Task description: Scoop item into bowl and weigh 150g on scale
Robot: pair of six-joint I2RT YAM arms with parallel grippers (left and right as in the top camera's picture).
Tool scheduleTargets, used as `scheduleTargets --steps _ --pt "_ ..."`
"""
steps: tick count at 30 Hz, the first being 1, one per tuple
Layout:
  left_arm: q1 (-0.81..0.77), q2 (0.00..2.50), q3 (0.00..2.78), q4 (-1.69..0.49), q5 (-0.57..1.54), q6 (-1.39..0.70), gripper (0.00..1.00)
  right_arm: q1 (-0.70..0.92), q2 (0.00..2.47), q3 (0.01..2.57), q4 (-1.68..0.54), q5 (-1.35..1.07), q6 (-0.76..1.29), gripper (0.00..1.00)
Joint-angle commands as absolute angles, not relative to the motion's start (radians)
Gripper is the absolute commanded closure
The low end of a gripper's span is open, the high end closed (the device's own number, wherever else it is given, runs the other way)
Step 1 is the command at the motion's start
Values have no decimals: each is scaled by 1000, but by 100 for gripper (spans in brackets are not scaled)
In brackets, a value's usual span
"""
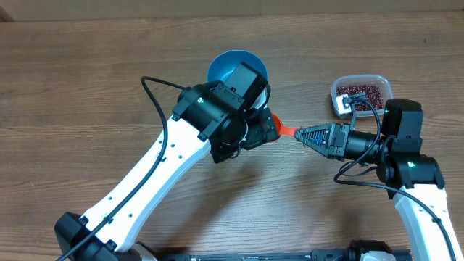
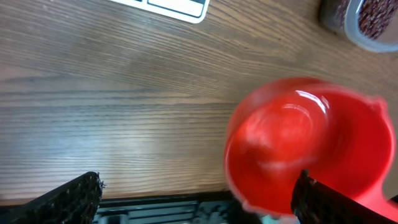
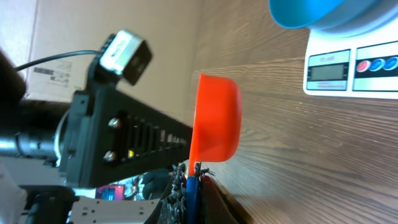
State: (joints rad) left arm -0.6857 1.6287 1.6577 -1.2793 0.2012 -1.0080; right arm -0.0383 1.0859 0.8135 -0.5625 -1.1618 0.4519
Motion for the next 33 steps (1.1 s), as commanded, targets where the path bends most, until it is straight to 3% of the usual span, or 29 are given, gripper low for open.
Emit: scheduleTargets --steps 1,7,17,30,31,33 --pt "-680 1554 1671 -1305 123 -918 1 -34 1084 835 -564 -1106 437 96" --pt "-679 1468 1671 -1315 67 -795 1 -34 1084 835 -582 -1038 437 96" --pt "-679 1433 1671 -1383 38 -347 1 -35 1083 835 -609 -984 384 96" --pt "-680 1435 1671 -1388 -31 -323 0 -35 1083 835 -687 -776 384 96" --pt "-680 1437 1671 -1387 -43 -307 2 -35 1083 835 -690 -773 384 96" --pt "-680 1443 1671 -1387 -57 -280 20 -35 1083 835 -694 -770 384 96"
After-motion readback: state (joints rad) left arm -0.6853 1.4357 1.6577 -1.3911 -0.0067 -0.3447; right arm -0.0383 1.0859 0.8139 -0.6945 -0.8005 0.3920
